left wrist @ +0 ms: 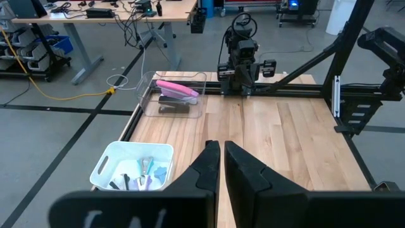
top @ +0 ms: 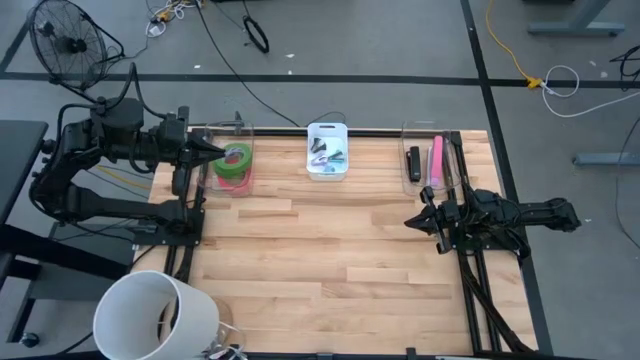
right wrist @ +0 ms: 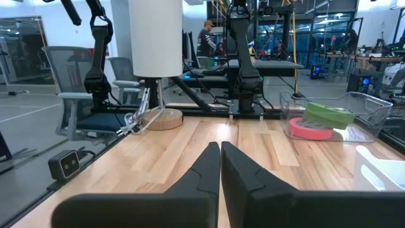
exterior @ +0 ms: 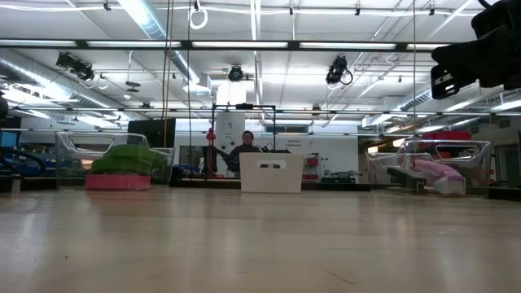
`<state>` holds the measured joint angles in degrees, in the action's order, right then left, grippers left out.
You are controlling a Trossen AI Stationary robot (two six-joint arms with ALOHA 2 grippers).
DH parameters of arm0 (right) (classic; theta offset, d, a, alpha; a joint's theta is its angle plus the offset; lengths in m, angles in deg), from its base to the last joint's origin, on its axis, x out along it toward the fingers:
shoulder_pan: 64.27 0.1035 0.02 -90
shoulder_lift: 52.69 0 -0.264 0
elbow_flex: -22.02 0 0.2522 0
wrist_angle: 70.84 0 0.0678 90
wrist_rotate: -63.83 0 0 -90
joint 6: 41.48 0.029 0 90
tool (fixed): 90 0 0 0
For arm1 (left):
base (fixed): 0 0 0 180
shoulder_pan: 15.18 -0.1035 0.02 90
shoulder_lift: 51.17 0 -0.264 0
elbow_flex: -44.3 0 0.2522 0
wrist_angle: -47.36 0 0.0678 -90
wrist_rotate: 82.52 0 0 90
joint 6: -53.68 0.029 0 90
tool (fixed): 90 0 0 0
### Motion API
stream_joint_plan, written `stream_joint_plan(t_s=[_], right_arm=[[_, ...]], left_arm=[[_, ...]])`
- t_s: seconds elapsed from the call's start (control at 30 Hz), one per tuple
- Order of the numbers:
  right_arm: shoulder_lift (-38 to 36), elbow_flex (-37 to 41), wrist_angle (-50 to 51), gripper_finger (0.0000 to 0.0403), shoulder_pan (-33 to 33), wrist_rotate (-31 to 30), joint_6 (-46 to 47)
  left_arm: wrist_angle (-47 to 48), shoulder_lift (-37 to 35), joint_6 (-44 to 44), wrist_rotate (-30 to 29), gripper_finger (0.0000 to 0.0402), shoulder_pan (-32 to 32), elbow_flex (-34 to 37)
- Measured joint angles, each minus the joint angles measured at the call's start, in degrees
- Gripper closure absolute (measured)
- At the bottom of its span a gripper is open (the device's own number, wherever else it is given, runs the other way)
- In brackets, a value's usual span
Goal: Pick and place Stapler, Stapler remover, tape
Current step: Return to Home Position
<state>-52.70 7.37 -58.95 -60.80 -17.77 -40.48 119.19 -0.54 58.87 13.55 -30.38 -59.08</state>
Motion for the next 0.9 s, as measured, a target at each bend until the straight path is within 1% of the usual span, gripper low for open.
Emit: stream_joint_plan(t_s=[0.73,0.83,0.9], right_arm=[[0.00,-0.02,-0.02,0.0386,0.00,0.00,0.00],[0.00,-0.02,0.00,0.0385,0.00,0.01,-0.01],[0.00,-0.02,-0.02,0.0384,0.00,0.00,-0.01]], left_arm=[[-0.15,-0.01,0.00,-0.02,0.0374,0.00,0.00],[-4.37,0.01,-0.49,-0.02,0.0374,0.00,0.00],[-6.17,-0.13,-2.47,0.12,0.0374,0.04,0.00]])
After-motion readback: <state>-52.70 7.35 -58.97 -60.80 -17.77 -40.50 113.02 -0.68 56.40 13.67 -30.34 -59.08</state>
